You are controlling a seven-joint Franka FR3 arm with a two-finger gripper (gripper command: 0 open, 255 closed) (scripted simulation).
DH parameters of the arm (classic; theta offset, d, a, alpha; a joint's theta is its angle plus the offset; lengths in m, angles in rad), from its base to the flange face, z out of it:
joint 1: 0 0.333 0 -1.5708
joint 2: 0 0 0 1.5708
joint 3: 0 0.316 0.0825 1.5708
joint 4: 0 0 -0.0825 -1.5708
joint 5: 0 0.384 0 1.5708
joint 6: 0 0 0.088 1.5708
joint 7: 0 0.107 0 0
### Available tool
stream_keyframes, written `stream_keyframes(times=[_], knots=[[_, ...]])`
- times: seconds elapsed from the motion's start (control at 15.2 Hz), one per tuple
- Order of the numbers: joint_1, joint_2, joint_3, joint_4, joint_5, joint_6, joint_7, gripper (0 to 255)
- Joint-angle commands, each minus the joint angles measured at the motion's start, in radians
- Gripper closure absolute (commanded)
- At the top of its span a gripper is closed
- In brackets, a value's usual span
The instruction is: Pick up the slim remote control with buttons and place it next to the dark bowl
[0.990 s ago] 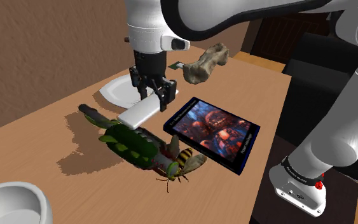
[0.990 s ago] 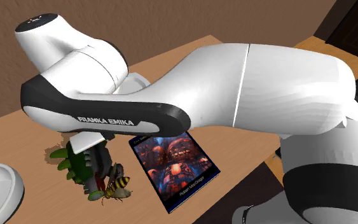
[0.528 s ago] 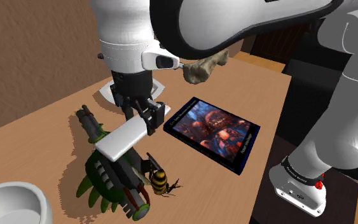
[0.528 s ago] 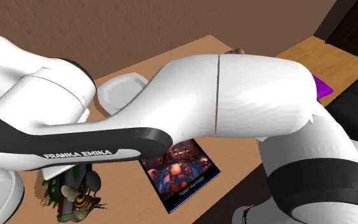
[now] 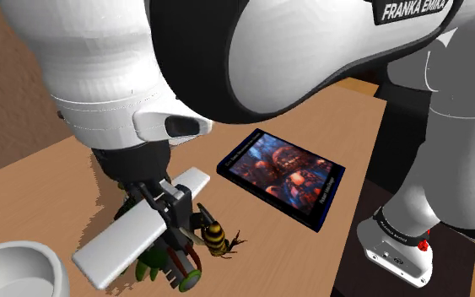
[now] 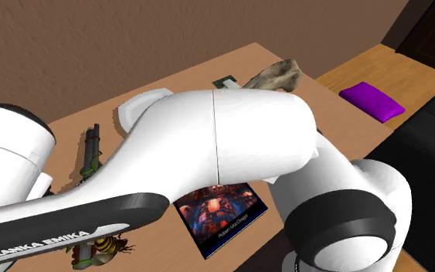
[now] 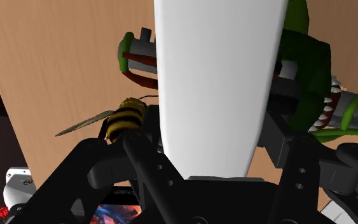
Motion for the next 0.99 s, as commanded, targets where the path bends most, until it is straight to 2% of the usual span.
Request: stream_keyframes(times=[0.0, 0.26, 0.33, 0.92], knots=[[0.077, 0.055, -0.009, 0.07, -0.038, -0.025, 0.048, 255], [0.255, 0.181, -0.042, 0.271, -0.113, -0.105, 0.117, 255], [0.326, 0.233, -0.057, 0.364, -0.141, -0.142, 0.133, 255], [0.252, 0.203, -0.046, 0.17, -0.126, 0.004, 0.154, 255]])
